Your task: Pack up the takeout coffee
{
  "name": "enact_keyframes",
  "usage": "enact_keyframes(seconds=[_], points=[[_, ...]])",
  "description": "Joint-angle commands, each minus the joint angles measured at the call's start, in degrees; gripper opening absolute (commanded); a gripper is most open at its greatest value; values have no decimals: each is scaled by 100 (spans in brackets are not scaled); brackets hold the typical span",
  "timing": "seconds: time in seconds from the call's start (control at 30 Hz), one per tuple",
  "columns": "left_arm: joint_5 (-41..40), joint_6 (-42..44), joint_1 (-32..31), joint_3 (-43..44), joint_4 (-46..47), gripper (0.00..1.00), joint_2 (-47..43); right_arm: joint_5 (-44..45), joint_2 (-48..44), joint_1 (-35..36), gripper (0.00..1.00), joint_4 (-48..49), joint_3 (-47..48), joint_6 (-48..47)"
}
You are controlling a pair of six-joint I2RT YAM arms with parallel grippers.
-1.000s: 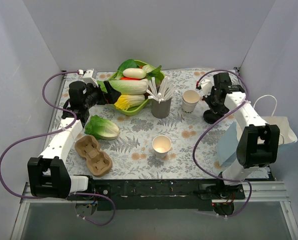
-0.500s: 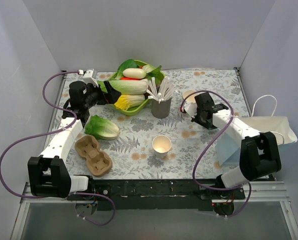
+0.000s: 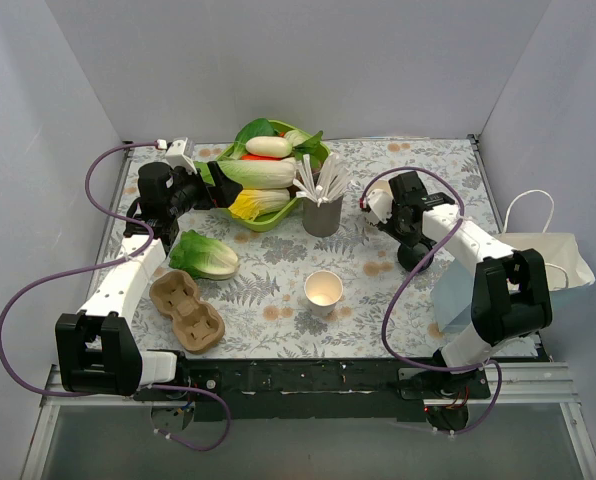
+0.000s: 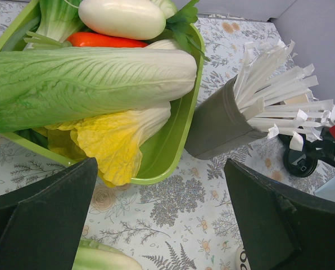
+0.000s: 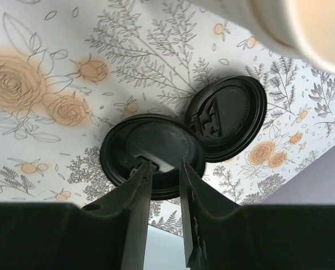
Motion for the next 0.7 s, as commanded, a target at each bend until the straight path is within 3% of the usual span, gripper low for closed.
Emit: enact_keyframes(seconds=[0.0, 0.2, 0.67], points=[[69, 31, -23, 88, 69, 98, -81, -55, 248, -193, 34, -29, 482, 397], [61, 49, -23, 88, 34, 98, -81, 86, 573, -527, 40, 6, 606, 345], [61, 66, -23, 105, 25, 98, -63, -160, 978, -1046, 41, -179, 474, 494]])
